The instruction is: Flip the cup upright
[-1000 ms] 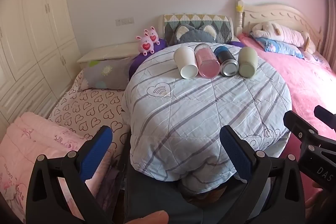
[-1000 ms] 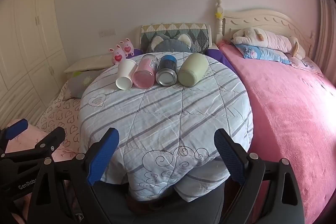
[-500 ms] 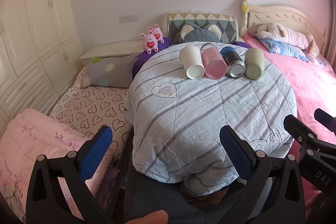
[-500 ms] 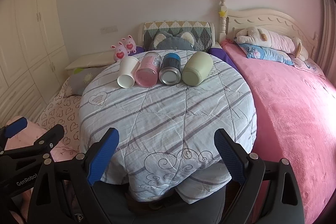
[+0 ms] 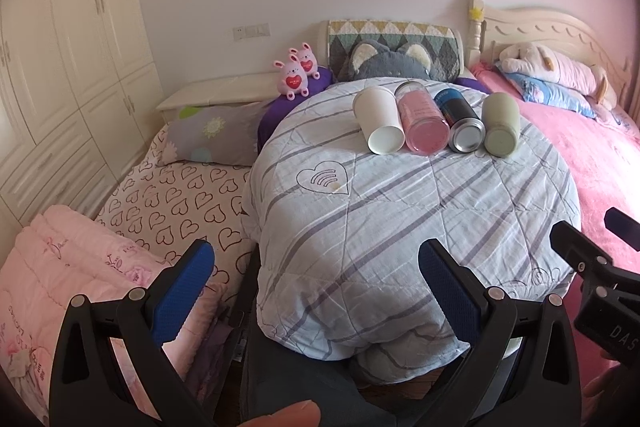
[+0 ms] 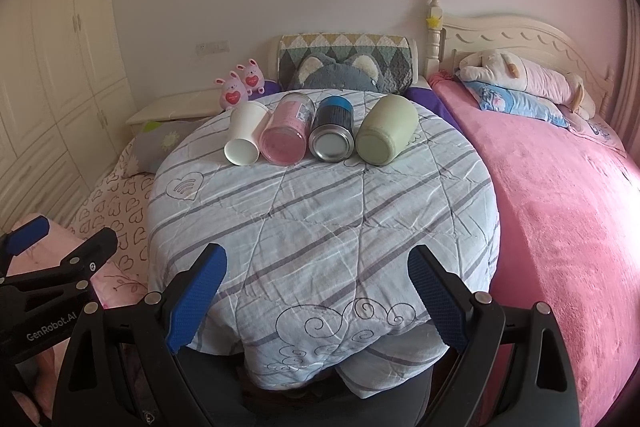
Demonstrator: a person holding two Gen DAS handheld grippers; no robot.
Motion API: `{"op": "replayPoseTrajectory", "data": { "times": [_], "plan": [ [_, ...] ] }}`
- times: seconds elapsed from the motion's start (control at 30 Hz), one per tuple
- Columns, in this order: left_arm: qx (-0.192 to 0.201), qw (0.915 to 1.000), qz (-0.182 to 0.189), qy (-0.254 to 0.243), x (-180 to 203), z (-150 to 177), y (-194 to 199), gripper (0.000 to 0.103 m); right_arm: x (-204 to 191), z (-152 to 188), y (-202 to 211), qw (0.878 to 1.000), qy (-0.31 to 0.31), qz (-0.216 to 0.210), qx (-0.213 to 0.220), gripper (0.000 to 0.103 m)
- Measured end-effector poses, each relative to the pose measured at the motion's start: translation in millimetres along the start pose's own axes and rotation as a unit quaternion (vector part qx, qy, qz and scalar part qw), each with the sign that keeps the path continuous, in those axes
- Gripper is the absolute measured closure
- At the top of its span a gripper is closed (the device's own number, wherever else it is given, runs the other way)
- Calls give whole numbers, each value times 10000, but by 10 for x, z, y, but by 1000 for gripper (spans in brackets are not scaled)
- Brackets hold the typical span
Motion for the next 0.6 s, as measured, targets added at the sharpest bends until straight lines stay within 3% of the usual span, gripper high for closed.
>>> {"op": "replayPoseTrajectory", "data": {
  "times": [0.6],
  "plan": [
    [-379,9992,-127,39,-39,-669,-571,0,-53,-566,-558,9985,55,-237,-492,10]
  ]
}}
Point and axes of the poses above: each gripper's, at about its wrist camera, not at the fingertips, and y roughly against the way its jaws point, x to its right, z to its underside, the point moved 7 cm from there along -y, roughly the way its jaws point
